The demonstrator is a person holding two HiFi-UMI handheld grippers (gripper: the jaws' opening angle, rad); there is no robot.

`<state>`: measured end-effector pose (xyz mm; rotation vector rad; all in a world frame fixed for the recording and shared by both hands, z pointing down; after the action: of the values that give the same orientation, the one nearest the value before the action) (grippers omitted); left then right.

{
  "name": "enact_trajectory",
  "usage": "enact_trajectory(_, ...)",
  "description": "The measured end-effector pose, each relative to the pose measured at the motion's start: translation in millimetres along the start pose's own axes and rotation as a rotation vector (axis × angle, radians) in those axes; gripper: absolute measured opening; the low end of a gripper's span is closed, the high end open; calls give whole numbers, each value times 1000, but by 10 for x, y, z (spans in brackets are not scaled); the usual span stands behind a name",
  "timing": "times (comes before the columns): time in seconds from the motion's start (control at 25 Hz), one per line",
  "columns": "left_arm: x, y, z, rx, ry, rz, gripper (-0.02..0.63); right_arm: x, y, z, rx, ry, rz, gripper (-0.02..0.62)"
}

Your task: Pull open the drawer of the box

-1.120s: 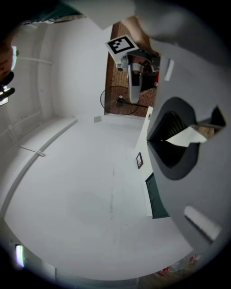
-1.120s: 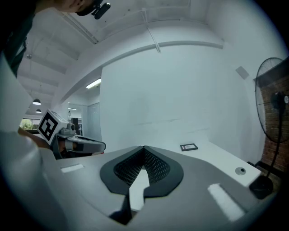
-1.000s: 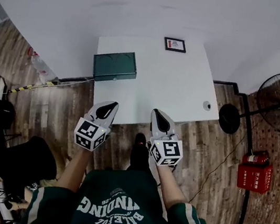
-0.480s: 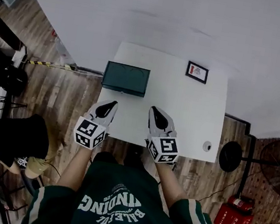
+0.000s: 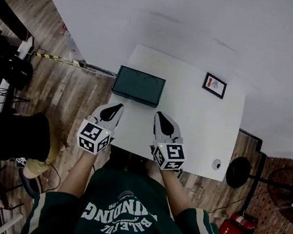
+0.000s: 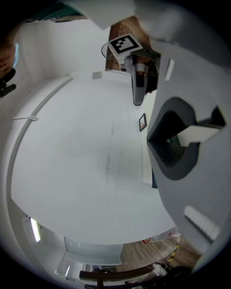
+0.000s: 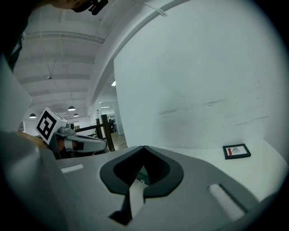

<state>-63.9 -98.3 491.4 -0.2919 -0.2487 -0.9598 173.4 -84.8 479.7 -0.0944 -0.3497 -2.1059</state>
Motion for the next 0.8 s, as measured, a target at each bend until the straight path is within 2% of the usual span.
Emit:
enact_trajectory(0.36, -26, -389, 253, -64, -60, 5, 54, 605, -235, 626, 108, -178, -34, 2)
enact_trajectory(0.48, -20, -522, 343, -71, -85, 13, 54, 805, -263, 839, 178, -232, -19, 2)
enact_trajectory(0.64, -27, -721, 389, -90, -100, 9, 53, 1024, -252, 1063, 197, -303, 26, 5)
enact_trajectory(0.72, -17, -801, 391, -89, -105, 12, 53, 1121, -240, 1148, 203, -335, 38, 18)
enact_trajectory(0.8, 0, -866, 398, -88, -110, 16, 54, 1219, -219, 1228, 220, -363, 56, 63)
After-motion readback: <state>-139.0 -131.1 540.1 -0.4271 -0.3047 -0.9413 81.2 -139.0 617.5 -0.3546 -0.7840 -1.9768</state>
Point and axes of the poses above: the fingertips, and each gripper's own axes: x forward along the fingers, y to its right, z out of its underside, the point moved 9 cm from there along -x, backward along the fingers, and after that the axes turned 2 degrees about -z, right-handed, at the moved point
